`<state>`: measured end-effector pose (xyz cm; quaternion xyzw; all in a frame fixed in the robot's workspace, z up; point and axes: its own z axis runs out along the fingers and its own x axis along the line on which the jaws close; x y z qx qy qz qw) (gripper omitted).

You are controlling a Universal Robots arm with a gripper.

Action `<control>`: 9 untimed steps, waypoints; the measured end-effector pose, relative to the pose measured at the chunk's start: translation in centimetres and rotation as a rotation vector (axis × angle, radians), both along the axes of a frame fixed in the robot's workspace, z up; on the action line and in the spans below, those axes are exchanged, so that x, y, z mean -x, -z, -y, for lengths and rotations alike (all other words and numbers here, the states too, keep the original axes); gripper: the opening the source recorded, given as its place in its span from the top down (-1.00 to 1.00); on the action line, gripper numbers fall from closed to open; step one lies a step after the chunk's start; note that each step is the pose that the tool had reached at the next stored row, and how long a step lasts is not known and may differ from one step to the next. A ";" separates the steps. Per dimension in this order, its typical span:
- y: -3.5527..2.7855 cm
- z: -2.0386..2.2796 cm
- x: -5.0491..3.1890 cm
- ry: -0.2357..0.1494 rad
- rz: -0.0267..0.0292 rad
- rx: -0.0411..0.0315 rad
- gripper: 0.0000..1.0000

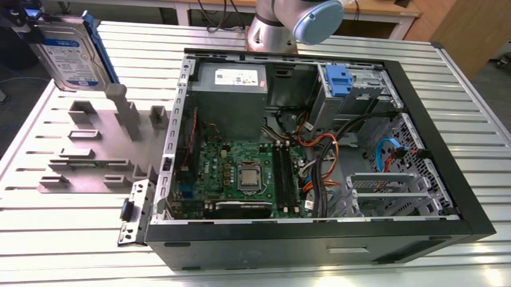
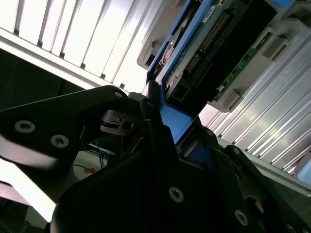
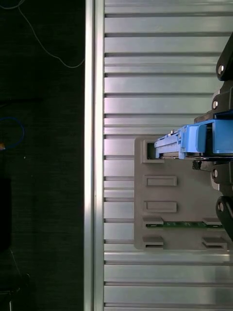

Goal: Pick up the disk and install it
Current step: 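Pick up the disk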

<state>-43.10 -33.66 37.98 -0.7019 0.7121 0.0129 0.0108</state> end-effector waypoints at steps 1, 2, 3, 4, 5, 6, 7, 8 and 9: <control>-0.03 0.00 0.00 0.000 -0.0001 0.0000 0.26; -0.05 0.00 0.00 0.000 0.0000 0.0000 0.26; -0.08 0.00 0.00 0.000 0.0000 0.0000 0.26; -0.10 0.00 0.00 0.000 -0.0001 0.0000 0.26; -0.13 0.00 0.00 0.000 0.0000 0.0000 0.26; -0.15 0.00 0.00 0.000 0.0000 0.0000 0.26; -0.18 0.00 0.00 0.000 0.0000 0.0000 0.26; -0.21 0.00 0.00 0.000 -0.0001 0.0001 0.26; -0.24 0.00 0.00 0.000 0.0000 0.0000 0.26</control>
